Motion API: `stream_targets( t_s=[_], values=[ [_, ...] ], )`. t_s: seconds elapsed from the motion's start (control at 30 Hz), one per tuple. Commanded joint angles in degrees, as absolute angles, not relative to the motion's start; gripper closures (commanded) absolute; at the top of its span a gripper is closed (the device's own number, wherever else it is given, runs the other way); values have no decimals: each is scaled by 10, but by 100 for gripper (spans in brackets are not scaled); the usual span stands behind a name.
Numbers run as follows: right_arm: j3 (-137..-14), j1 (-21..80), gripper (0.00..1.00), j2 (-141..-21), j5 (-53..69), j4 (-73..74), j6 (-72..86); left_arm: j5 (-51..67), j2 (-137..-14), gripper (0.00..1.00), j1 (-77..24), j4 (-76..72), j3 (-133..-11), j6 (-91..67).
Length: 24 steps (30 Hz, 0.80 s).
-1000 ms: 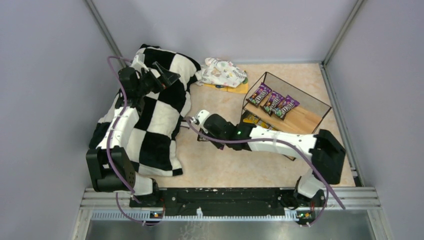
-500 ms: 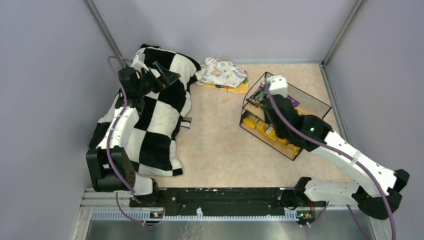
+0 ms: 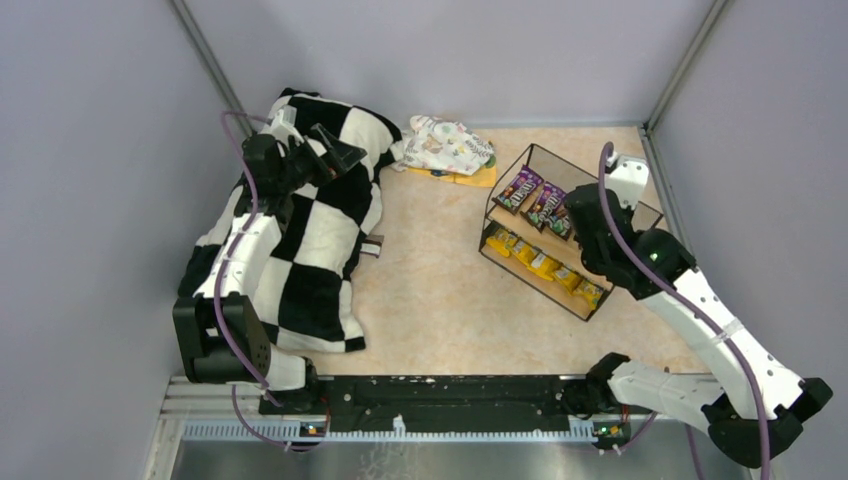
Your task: Place and organize the candy bags onto the shelf
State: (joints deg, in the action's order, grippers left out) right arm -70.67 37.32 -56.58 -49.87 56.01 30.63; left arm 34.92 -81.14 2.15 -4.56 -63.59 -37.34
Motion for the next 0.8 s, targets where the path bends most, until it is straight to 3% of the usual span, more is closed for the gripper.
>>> stream_targets(
  t_s=[0.0,0.27,0.77],
  values=[
    [-694,362,90,-559,-524,576,411,352,-811,2,20,-63,-646,-366],
    [-676,349,90,-597,-563,642,643,353,-812,2,20,-64,-646,-367],
    [-637,294,89,-617,-527,596,703,356,-813,2,20,-65,-646,-369]
  ],
)
